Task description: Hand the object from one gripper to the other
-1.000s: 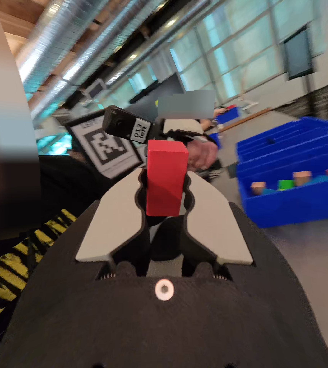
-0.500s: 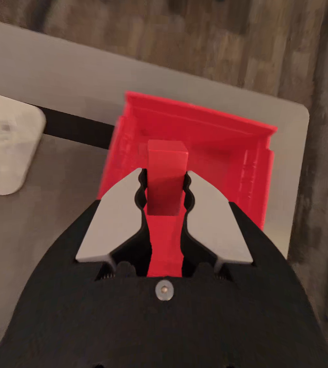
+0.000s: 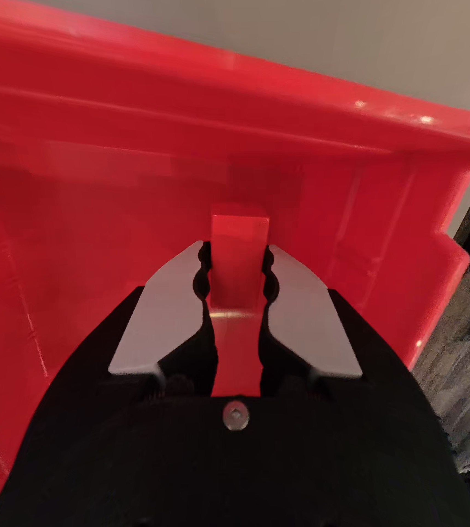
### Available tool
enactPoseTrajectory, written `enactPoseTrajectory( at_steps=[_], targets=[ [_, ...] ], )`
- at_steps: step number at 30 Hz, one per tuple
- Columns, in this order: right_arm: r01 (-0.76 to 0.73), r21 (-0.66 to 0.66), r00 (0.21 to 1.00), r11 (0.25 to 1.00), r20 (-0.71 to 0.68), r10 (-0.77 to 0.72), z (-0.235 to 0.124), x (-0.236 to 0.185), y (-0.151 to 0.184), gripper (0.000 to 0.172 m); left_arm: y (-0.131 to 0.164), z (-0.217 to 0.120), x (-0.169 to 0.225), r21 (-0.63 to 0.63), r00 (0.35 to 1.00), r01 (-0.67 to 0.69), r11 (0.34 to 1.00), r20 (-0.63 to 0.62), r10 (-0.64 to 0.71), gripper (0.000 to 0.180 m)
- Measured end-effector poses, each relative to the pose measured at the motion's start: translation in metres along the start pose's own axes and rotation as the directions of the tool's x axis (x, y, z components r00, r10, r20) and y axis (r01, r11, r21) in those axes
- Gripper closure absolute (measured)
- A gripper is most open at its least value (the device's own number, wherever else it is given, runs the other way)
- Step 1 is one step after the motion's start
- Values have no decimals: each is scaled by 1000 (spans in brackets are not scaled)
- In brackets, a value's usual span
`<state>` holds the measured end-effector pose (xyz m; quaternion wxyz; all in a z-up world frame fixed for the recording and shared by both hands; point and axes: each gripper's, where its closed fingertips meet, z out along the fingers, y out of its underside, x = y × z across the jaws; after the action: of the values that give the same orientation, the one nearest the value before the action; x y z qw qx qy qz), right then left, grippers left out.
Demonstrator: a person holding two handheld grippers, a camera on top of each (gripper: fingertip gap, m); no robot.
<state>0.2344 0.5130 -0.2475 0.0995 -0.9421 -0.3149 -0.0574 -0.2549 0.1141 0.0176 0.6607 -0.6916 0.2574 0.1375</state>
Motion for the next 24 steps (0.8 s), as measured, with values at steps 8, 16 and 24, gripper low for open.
enactPoseTrajectory(
  at_steps=[8,16,24],
  targets=[
    [-23,-7,999,1000,42,23,11,0,0,138,8,4,1,-34,1000,2,999,-13,-2,172],
    [28,20,999,999,-18,-27,-13,1,5,109,45,-2,-22,-191,997,75,979,41,-69,151],
    [103,266,995,958,-33,-97,-95,-38,7,116,170,-8,-15,-634,961,221,741,14,-275,116]
  ],
)
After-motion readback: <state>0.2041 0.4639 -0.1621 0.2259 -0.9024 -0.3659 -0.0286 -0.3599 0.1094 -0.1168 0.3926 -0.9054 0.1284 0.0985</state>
